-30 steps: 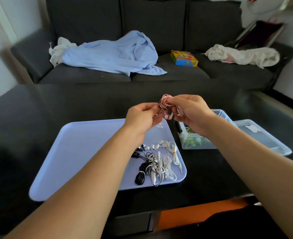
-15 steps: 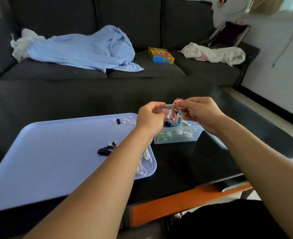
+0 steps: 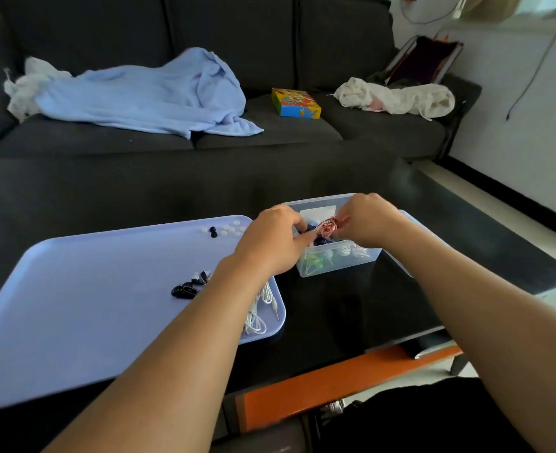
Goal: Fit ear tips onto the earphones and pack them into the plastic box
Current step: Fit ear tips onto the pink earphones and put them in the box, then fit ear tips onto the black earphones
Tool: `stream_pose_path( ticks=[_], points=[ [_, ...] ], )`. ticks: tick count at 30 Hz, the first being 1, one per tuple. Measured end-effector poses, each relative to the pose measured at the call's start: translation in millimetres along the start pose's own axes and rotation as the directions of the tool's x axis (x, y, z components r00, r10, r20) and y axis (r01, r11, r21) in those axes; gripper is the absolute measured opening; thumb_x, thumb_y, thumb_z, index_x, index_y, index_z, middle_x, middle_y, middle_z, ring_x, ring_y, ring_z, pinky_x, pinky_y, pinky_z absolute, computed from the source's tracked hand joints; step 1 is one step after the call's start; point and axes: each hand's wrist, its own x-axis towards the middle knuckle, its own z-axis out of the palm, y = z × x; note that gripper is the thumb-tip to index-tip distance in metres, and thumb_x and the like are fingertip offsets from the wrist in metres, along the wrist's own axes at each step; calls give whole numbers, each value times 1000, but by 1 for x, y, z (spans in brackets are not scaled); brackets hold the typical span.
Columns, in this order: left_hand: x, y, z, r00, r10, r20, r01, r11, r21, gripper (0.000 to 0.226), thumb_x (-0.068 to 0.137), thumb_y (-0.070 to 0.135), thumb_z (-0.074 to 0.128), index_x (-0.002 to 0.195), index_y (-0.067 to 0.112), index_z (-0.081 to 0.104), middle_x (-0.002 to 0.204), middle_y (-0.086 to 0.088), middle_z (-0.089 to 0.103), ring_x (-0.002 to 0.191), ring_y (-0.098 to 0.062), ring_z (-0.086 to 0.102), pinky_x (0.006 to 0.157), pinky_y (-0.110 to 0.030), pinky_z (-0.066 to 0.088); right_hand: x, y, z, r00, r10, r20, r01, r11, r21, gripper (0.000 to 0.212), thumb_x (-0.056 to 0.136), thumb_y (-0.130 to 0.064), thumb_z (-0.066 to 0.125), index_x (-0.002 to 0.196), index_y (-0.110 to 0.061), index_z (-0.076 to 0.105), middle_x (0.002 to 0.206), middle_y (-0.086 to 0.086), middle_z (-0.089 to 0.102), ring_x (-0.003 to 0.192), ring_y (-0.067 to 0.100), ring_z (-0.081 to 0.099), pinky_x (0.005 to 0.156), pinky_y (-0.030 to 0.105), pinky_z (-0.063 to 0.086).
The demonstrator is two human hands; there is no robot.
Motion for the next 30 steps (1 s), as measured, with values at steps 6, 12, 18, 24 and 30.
stream_pose_path(
  ticks=[6, 12, 18, 24, 30],
  points=[
    [-3, -1, -4, 992, 20, 122, -23, 999, 27, 51, 84, 47, 75, 123, 16, 65, 129, 2, 55, 113, -17, 56, 90, -32, 49, -4, -10, -3, 997, -14, -77, 16, 999, 28, 14, 87, -20, 68, 99, -18, 75, 100, -6, 67, 81, 14, 62, 62, 30, 52],
    [-6, 0, -6, 993, 14, 116, -17, 1000, 26, 36, 83, 46, 76, 104, 18, 68, 120, 2, 58, 103, -15, 56, 80, -29, 45, -2, -10, 2, 997, -51, -57, 60, 985, 160, 13, 86, -20, 74, 97, -23, 80, 103, -3, 72, 87, 13, 64, 73, 27, 53],
    [-9, 3, -10, 991, 26, 128, -27, 1000, 8, 23, 85, 39, 76, 93, 21, 66, 108, 6, 54, 90, -14, 53, 71, -25, 38, 5, -13, 0, 970, -2, 241, -14, 998, 66, 39, 105, -36, 46, 129, -12, 64, 117, 8, 67, 100, 22, 62, 87, 32, 49],
    [-9, -1, -9, 991, 45, 126, -43, 999, -24, 17, 86, 34, 76, 91, 21, 65, 107, 6, 56, 91, -14, 55, 69, -22, 38, 22, -35, 5, 962, 210, 177, -226, 971, 78, 43, 95, -47, 60, 105, -5, 61, 86, 6, 61, 86, 23, 65, 82, 38, 56],
    [-9, -17, -44, 1000, 1, 22, 2, 991, -136, 31, 94, 27, 65, 124, 22, 60, 124, 4, 60, 104, -17, 62, 91, -38, 51, -4, -81, -27, 981, 126, -146, -117, 991, 70, 11, 90, -16, 64, 100, -14, 59, 95, 7, 55, 91, 29, 60, 75, 38, 50]
  ],
)
